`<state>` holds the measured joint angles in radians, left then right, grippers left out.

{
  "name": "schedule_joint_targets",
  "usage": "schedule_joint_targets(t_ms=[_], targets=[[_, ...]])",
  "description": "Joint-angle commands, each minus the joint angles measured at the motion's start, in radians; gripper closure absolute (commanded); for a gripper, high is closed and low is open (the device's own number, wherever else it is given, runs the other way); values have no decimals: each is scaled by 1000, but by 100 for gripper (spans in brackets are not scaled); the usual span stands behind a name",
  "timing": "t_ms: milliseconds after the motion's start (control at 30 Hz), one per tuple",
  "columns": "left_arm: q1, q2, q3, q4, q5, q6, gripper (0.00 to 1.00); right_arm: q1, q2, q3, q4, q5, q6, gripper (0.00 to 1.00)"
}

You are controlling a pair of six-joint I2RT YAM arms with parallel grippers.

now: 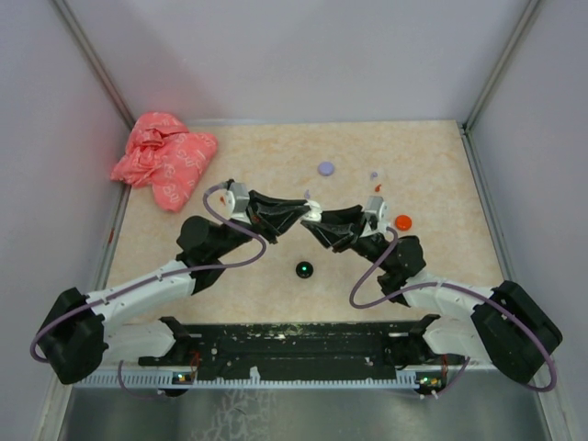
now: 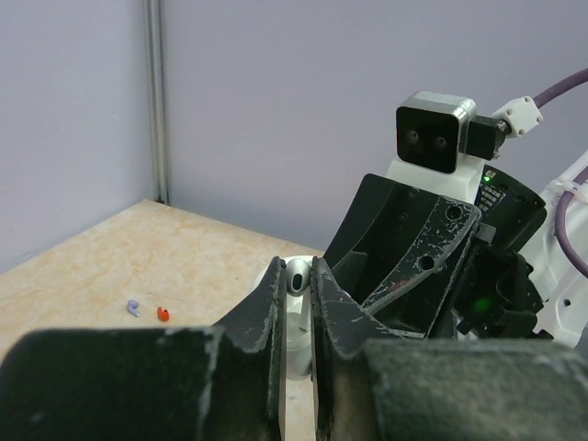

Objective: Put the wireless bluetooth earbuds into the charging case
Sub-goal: Place the earbud in the charging case.

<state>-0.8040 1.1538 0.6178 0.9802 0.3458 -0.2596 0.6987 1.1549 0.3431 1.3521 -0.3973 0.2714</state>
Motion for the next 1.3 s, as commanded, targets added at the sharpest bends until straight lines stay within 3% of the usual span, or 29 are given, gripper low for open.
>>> schedule_joint_targets(t_ms=[0, 633, 967, 1267], targets=[[-9, -30, -18, 27, -20, 16, 98, 10, -13, 34, 90, 31, 15, 100], [-26, -22, -22, -16, -46, 26, 97, 10, -43, 22, 80, 85, -2, 100], [-27, -41, -6, -71, -72, 42, 61, 11, -44, 16, 66, 67, -11, 100], [-24, -74, 14, -165, -178, 34, 39, 10, -77, -22, 14, 96, -51, 100]])
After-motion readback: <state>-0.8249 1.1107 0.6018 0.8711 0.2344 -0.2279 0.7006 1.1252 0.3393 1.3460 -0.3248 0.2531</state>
